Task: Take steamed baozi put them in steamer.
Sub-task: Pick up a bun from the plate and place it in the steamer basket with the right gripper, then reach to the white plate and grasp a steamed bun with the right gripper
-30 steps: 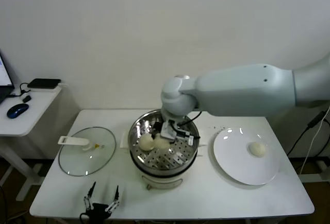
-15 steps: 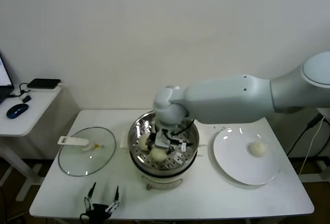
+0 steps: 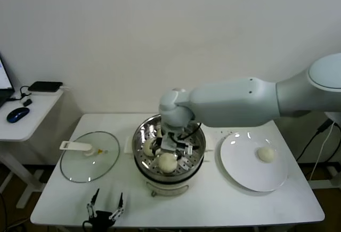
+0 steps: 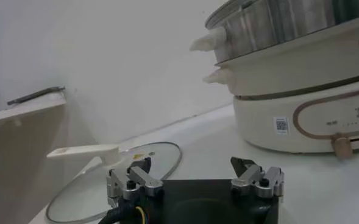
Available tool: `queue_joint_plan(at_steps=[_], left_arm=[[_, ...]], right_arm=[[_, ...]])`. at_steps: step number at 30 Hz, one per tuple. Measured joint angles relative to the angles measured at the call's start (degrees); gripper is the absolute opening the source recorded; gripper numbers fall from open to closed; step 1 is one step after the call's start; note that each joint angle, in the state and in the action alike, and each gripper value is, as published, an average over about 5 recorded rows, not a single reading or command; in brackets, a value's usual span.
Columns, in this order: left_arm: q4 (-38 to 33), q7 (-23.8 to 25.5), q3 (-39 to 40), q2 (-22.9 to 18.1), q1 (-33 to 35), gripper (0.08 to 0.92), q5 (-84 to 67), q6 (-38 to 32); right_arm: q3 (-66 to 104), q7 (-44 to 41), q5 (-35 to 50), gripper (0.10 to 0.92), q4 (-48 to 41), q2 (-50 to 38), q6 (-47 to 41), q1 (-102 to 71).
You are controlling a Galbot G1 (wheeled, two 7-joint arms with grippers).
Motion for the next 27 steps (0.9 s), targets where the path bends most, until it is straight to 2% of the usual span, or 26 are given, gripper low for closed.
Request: queue_joint_plan(at_steps=[8, 17, 27], left_arm=[[-0.3, 0.1, 0.0, 0.0, -0.1, 0.823, 0.1, 0.3], [0.1, 0.2, 0.5, 0.0, -0.3, 0.823, 0.5, 0.3], [1.0, 0.1, 0.5, 0.0, -0.4, 0.823, 0.8, 0.1]], right_arm=[[-5.2, -2.7, 7.7, 0.823, -0.8, -3.1, -0.6, 6.4], [-14.8, -4.9, 17.9, 0.823, -3.5, -10.5, -6.0, 11.8], [-18.1, -5.9, 17.0, 0.823, -10.6, -19.3, -7.9, 8.6]])
